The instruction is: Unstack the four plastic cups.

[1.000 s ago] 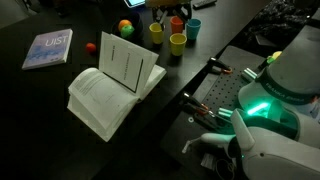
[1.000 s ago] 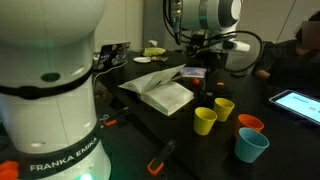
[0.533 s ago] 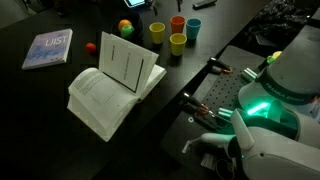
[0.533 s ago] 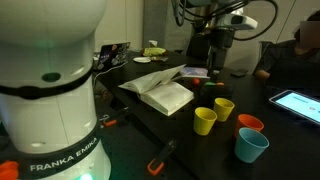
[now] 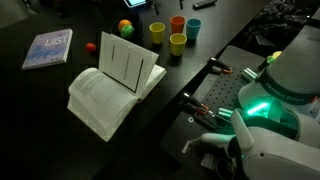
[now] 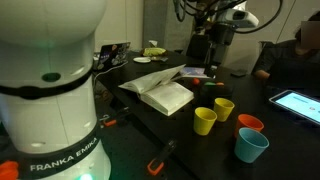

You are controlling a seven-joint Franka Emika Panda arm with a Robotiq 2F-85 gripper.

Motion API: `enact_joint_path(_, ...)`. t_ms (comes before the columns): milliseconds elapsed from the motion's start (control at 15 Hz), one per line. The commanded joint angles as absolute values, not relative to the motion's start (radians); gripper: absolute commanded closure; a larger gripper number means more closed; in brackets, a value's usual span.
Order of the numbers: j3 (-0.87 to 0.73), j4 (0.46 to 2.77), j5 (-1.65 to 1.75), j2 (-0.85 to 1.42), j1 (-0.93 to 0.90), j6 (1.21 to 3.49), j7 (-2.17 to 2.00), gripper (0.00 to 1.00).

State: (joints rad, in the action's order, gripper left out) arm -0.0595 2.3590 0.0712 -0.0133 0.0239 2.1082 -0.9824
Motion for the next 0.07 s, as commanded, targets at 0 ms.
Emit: enact_joint_path(0,-0.052,2.358,0.051,-0.016,0.033,2.106,-0.965,0.00)
